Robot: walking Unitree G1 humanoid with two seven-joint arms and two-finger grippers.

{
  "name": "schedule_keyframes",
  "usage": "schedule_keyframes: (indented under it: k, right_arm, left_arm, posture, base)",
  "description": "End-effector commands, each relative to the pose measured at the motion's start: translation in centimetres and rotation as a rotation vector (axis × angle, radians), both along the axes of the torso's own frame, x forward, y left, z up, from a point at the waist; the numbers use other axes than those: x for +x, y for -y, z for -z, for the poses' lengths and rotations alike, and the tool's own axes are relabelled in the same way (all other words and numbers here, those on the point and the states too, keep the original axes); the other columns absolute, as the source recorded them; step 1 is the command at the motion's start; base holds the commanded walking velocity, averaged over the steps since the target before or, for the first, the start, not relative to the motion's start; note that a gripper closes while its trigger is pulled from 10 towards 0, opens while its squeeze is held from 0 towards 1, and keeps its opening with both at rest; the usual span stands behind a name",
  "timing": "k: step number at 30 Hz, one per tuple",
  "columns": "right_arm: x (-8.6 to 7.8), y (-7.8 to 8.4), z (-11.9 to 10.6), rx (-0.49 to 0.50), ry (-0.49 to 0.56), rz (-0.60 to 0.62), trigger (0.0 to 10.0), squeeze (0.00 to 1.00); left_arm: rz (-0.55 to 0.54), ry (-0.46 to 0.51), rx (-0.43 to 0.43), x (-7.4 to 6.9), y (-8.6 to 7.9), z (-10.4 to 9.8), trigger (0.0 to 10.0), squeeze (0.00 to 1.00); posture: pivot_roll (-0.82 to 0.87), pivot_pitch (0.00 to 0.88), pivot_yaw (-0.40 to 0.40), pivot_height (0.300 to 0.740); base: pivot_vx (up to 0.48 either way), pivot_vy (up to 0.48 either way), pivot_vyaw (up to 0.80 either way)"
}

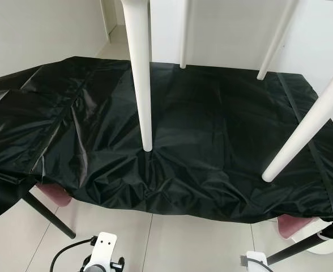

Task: Building children table

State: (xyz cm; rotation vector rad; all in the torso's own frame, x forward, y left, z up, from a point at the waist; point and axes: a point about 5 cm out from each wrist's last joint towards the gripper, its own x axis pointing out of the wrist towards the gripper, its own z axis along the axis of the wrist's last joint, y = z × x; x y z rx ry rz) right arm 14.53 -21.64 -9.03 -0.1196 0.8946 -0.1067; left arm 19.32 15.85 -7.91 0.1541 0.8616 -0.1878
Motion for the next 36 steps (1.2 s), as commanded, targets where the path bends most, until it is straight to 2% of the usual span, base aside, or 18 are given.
schedule_keyframes:
  k: [1,11,18,25,36]
  right_arm:
    - [-0.3,-0.4,0.3,0.002,-0.034,-0.011,10.0,0.0]
    - [-0.4,-0.9,0.5,0.005,-0.064,-0.009,10.0,0.0]
    - [-0.5,-1.8,0.8,0.004,-0.092,-0.07,10.0,0.0]
    - [-0.8,-2.0,0.9,0.002,-0.106,-0.081,10.0,0.0]
    - [-0.8,-2.2,1.0,0.016,-0.11,-0.06,10.0,0.0]
  left_arm:
    - [0.03,-0.025,0.009,-0.6,0.3,0.3,10.0,0.0]
    - [0.054,-0.024,0.035,-0.5,0.7,0.3,10.0,0.0]
    - [0.066,-0.028,0.038,-0.4,0.9,0.3,10.0,0.0]
    - [0.129,-0.027,0.059,-0.3,1.2,0.3,10.0,0.0]
    - [0.107,-0.028,0.042,-0.4,1.3,0.3,10.0,0.0]
  posture:
    - [0.01,0.028,-0.011,0.74]
    - [0.03,0.0,-0.031,0.74]
    - [0.03,0.0,-0.032,0.74]
    - [0.03,0.0,-0.028,0.74]
    - [0.05,0.0,-0.036,0.74]
  base:
    - [0.0,0.0,0.0]
    - [0.0,0.0,0.0]
    - [0.0,0.0,0.0]
    - [0.0,0.0,0.0]
    - [0.0,0.0,0.0]
